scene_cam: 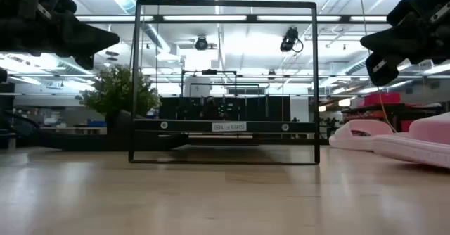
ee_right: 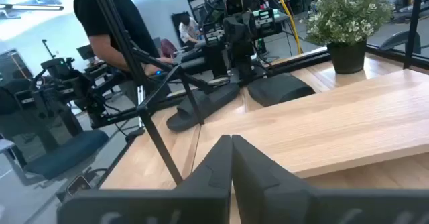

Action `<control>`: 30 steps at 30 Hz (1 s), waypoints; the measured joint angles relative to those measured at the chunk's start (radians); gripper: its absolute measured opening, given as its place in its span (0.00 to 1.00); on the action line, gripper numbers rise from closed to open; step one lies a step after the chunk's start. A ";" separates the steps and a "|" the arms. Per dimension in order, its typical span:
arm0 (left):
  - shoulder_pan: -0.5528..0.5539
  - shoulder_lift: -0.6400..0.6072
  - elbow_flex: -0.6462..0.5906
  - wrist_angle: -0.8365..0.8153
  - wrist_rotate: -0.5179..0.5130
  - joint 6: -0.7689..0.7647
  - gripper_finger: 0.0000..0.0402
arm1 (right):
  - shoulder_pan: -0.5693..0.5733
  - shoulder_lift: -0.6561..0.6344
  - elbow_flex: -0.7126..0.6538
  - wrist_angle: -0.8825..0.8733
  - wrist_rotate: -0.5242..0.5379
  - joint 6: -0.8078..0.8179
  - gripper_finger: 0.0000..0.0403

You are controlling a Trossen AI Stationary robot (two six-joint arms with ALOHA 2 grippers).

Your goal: Pick and place slides into the shelf

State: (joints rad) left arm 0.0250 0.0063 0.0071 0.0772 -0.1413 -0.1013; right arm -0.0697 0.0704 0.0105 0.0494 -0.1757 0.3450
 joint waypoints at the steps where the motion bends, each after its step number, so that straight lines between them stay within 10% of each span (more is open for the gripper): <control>1: 0.000 0.000 0.000 0.000 0.000 0.000 0.09 | 0.000 0.000 0.000 0.000 0.000 0.000 0.03; 30: 0.000 0.000 0.000 0.000 0.000 0.000 0.07 | 0.000 0.000 0.000 0.000 0.000 0.000 0.03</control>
State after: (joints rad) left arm 0.0248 0.0061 0.0071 0.0772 -0.1413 -0.1013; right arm -0.0697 0.0704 0.0105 0.0491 -0.1757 0.3450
